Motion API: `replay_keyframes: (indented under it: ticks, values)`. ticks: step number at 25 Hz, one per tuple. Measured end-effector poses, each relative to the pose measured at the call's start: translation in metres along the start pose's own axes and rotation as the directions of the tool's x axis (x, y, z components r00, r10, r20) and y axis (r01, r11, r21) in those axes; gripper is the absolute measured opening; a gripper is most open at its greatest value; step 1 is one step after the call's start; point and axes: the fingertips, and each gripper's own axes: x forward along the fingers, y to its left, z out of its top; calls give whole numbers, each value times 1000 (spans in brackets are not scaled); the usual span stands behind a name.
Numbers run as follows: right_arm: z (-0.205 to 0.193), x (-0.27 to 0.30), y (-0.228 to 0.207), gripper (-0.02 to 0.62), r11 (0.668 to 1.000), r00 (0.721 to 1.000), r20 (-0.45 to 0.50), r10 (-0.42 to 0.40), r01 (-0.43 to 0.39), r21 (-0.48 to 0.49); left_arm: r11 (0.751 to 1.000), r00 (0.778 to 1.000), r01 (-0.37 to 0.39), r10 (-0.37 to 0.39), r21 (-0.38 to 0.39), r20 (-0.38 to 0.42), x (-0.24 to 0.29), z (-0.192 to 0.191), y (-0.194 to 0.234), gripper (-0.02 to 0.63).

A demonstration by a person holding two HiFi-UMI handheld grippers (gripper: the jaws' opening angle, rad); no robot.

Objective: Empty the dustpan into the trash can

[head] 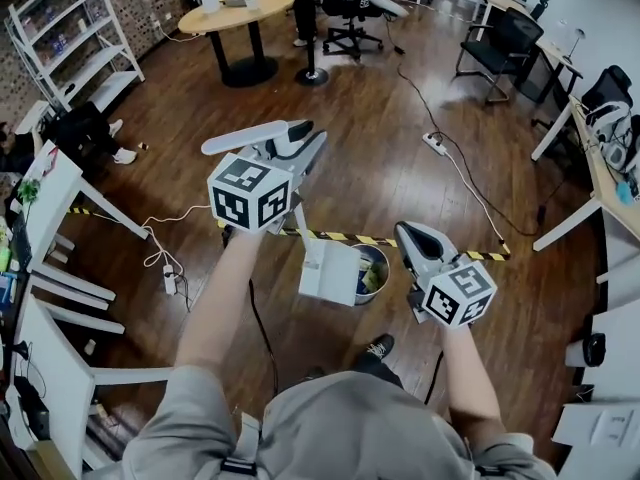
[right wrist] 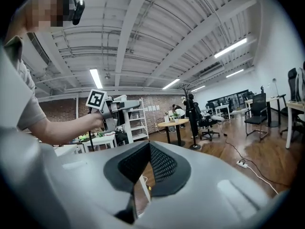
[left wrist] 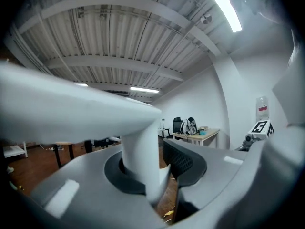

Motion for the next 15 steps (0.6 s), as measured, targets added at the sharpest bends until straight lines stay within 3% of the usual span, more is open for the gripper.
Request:
replay_keyframes:
  ticks: [6, 15]
  values:
    - [-4, -1, 53, 0, 1000, 1000, 13, -5, 5, -12, 999, 997, -36, 35, 11, 72, -57, 23, 12, 107]
    - [-16, -9, 71, 0, 1000, 1000, -7, 0, 0, -8, 993, 989, -120, 119, 4, 91, -97, -11, 16, 87]
